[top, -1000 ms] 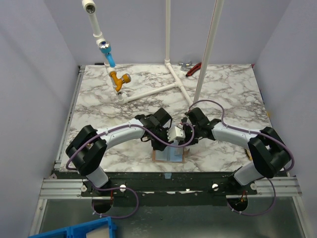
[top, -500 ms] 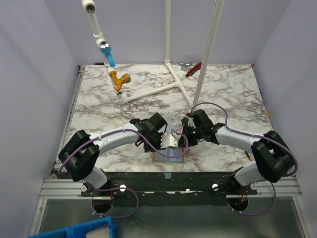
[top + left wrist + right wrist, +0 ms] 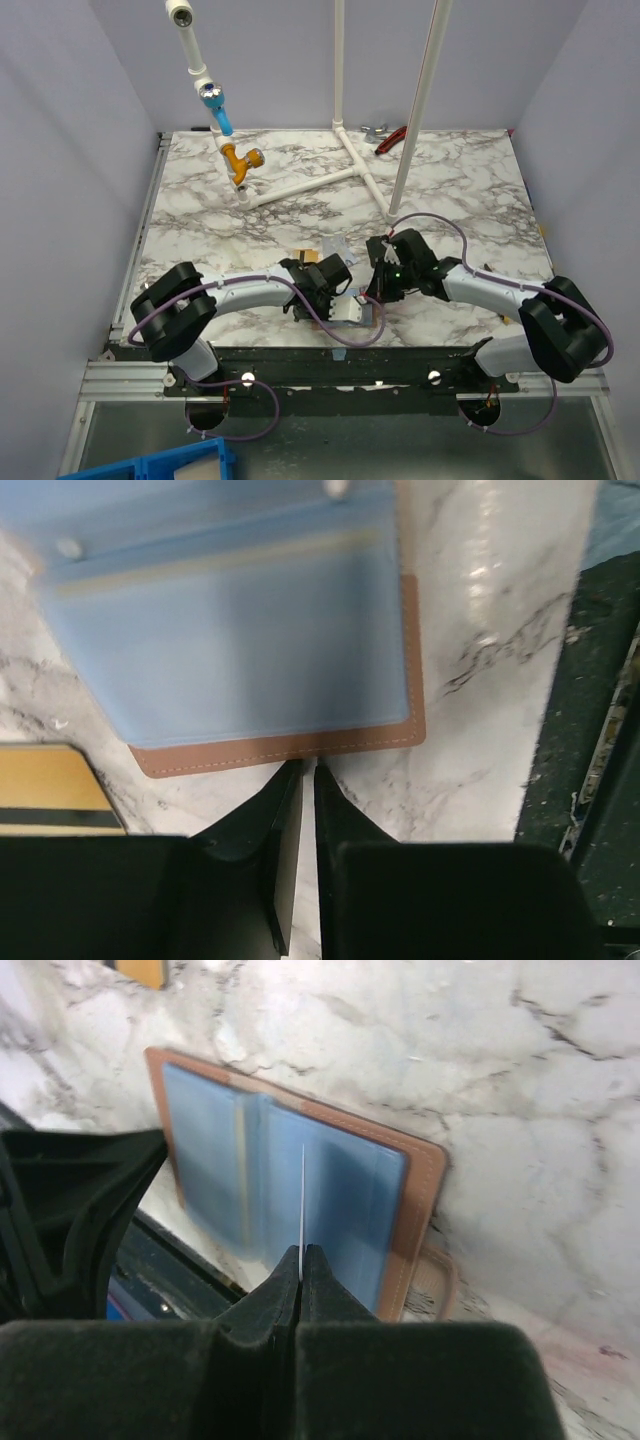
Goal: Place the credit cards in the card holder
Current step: Insert the credit card into the card holder.
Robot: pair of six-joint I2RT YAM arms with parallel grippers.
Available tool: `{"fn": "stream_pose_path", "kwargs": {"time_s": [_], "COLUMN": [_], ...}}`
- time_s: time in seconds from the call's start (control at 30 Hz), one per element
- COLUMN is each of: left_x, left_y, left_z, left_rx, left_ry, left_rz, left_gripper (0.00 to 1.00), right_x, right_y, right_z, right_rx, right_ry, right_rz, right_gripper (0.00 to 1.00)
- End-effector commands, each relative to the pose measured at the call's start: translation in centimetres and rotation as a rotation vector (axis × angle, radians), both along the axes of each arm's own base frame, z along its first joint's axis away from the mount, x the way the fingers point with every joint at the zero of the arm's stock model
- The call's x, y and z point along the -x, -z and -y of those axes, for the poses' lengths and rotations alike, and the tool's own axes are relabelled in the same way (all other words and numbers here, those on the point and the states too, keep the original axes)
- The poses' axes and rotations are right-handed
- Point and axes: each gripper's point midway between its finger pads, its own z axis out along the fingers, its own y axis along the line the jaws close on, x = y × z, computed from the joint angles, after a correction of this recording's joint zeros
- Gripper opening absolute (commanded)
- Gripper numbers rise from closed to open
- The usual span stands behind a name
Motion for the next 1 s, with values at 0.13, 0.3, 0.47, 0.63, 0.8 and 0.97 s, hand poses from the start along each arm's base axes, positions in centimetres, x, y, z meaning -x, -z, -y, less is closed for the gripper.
{"fn": "stream_pose_path", "kwargs": {"time_s": [0.13,0.3,0.47,0.63,0.8,0.97], "left_x": [2.0,0.8,0.5,0.7,1.0,1.2], "left_y": [0.0,-0.7,-2.2,-3.5,-2.6,-1.8], "left_z": [3.2,3.2,2.9,3.6,3.5,3.7], "left_rx": [0.016,0.038,0.07,0.137,0.125,0.115], "left_ry": [0.065,0.035,-0.039,-0.002,0.04,0.062], "left_rz": [-0.057,-0.002,-0.105,-0.066,-0.045,-0.015], "left_gripper": [0.1,0.07,0.0,0.0,0.0,0.0], "right_x": [-2.1,-1.3,-0.3,-0.7,-0.6,-0.4], "right_y": [0.3,-0.7,-0.1,-0.8,-0.5,-0.1], "right_z": [2.0,0.9,-0.2,-1.1,-1.2,-1.4], "right_rx": [0.125,0.025,-0.07,-0.124,-0.149,-0.168], "right_ry": [0.048,0.017,0.015,-0.002,0.002,-0.01], "right_rz": [0.055,0.063,0.014,0.036,0.029,-0.006], "right_gripper": [0.01,0.01,0.01,0.01,0.01,0.01]}}
